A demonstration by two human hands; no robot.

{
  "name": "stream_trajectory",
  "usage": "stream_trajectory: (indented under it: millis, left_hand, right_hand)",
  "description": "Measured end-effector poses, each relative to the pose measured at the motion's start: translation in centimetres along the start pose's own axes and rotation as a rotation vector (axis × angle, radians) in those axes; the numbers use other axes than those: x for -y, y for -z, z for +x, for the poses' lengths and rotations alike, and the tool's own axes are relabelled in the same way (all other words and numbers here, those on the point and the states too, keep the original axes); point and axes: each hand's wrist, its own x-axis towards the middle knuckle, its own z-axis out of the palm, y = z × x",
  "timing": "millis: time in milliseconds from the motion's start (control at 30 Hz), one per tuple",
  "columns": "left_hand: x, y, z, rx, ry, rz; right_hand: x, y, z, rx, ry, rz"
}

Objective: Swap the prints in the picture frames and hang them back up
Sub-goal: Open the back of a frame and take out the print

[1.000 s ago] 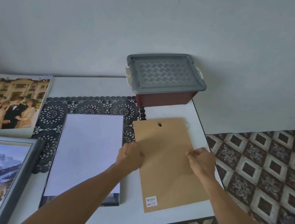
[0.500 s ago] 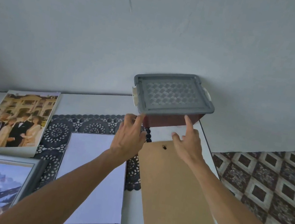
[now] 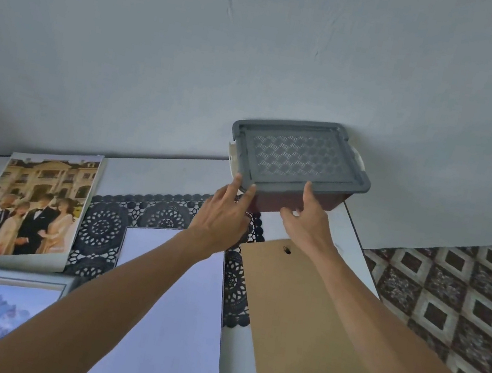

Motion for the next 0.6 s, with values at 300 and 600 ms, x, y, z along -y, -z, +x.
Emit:
stream_trajectory:
  millis: [300, 600]
  left_hand:
    - [1.7, -0.3, -2.4, -0.013, 0.074, -0.155]
    - [6.3, -3.8, -14.0, -0.02, 0.487, -0.156]
  right_hand:
    - [0.6, -1.4, -2.5, -0.143, 0.055, -0.022]
    - [0.0, -9.0, -8.7, 0.228, 0.194, -0.192]
